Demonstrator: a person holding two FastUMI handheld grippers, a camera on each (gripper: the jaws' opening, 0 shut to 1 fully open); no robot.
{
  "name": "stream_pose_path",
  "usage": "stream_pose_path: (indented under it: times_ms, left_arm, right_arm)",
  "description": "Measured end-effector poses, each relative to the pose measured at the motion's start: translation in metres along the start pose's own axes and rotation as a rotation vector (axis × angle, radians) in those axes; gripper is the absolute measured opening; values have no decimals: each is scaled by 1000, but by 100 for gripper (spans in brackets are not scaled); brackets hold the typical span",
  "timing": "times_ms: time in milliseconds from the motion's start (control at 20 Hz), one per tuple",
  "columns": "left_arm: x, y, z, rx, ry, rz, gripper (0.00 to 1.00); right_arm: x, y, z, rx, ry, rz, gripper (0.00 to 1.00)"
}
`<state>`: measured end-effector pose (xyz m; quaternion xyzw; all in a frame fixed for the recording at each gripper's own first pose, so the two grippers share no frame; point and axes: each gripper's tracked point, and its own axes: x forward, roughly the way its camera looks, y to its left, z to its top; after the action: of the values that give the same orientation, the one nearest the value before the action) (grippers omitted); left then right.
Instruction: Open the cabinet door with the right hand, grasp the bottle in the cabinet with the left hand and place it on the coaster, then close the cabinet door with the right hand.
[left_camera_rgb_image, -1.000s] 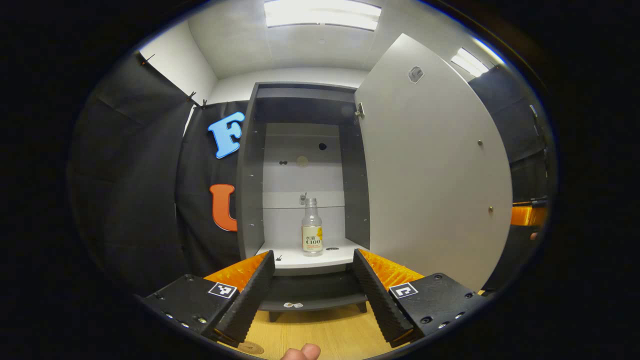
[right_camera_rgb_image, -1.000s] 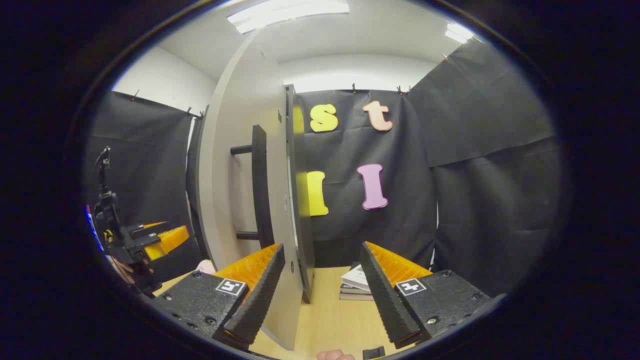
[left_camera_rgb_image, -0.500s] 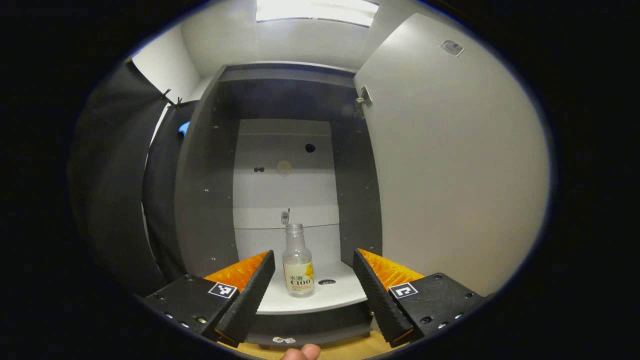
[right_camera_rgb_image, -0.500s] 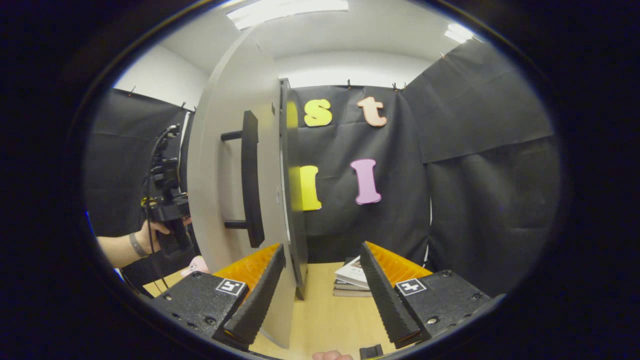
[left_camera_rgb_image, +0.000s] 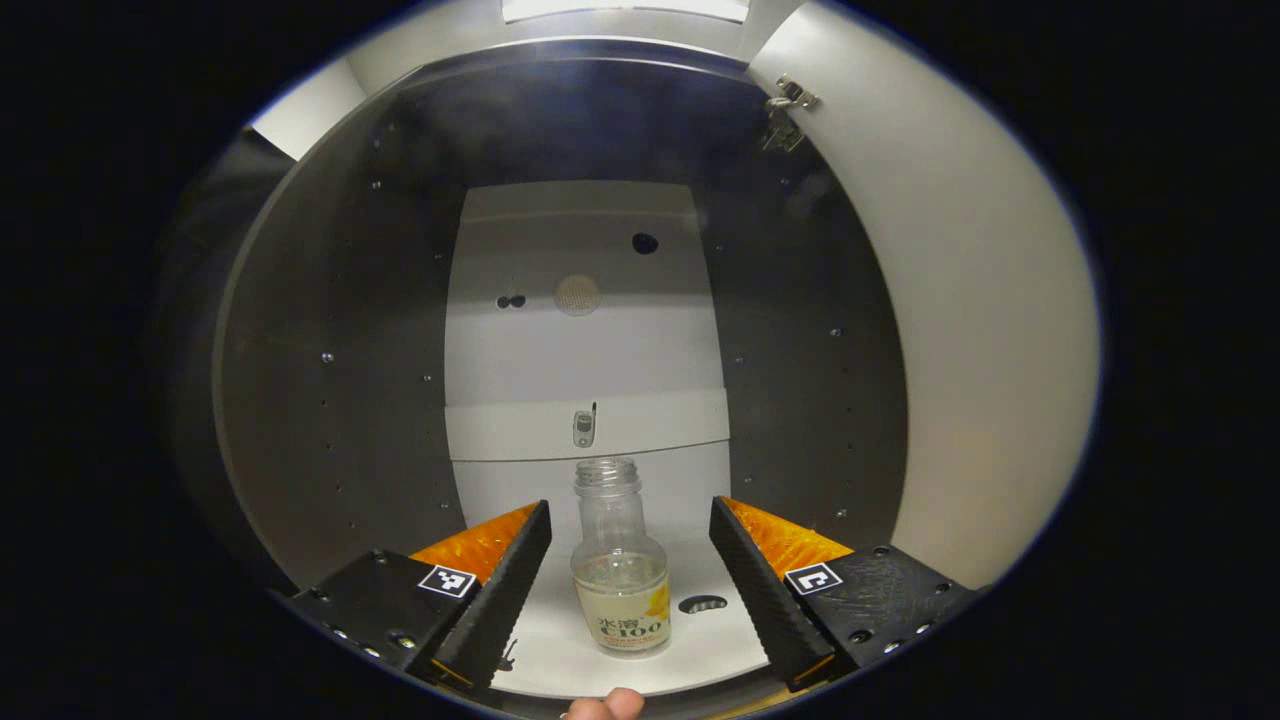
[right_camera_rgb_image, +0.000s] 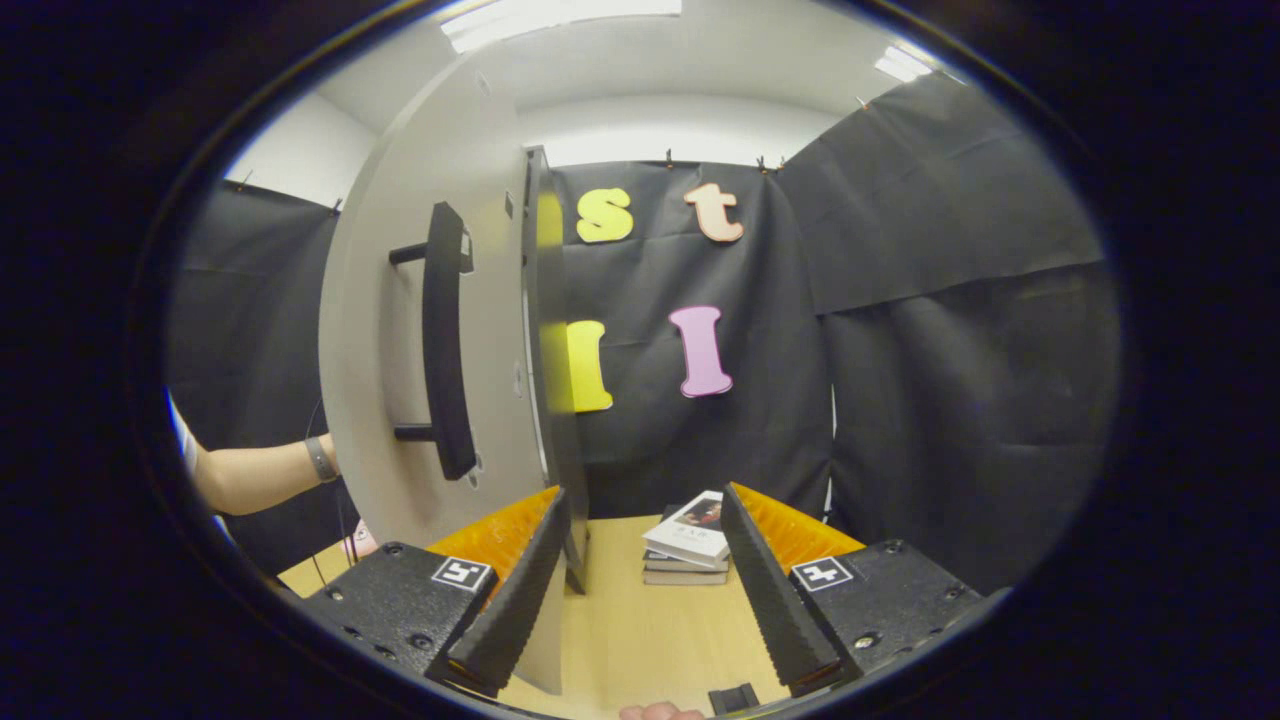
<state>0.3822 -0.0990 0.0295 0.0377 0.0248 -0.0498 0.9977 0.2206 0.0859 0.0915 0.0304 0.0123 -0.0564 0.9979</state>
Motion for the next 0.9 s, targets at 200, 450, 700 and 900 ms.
stream_pose_path:
  times_ms: [200,450,700,900]
  left_arm:
    - [22,12,-11,-9,23,2,95]
    - [30,12,-19,-46,46,-20,86]
    - [40,8,-11,13,13,-23,63]
    - [27,7,-7,22,5,-37,57]
  right_arm:
    - [-2,-4,-1,10,8,-32,94]
    - [-1,-5,-2,18,8,-48,95]
    - [-2,-4,-5,6,25,-37,94]
    - [-3,0,-5,6,28,-19,94]
